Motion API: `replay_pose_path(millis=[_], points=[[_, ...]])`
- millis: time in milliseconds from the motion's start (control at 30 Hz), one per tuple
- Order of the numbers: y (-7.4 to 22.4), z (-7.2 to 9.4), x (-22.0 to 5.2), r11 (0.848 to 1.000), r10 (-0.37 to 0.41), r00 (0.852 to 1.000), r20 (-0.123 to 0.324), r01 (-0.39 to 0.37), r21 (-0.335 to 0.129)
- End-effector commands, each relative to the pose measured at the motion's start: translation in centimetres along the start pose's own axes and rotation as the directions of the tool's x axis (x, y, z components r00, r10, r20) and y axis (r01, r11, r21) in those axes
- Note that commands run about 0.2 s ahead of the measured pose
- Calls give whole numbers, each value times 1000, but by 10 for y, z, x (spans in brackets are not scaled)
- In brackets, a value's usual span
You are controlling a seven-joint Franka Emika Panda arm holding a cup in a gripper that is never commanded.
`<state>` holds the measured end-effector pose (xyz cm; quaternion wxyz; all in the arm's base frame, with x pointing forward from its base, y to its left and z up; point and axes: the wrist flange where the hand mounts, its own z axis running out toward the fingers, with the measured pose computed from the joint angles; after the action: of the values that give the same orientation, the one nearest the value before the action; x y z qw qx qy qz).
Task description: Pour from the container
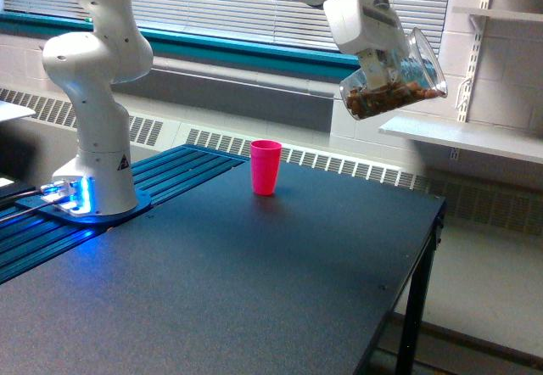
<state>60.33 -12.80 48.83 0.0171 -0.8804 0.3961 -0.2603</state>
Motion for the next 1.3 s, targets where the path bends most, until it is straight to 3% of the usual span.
replay_pose_path(millis=[33,200,700,1167,1300], points=[[-19,47,-70,999,23,992,126,-17,-43],[-49,45,-97,1000,5,989,147,-2,-20],[-49,41,-94,994,103,987,123,-98,-46],[-44,20,-135,993,78,992,99,-68,-100],[-45,7,-157,993,47,995,91,-37,-109]])
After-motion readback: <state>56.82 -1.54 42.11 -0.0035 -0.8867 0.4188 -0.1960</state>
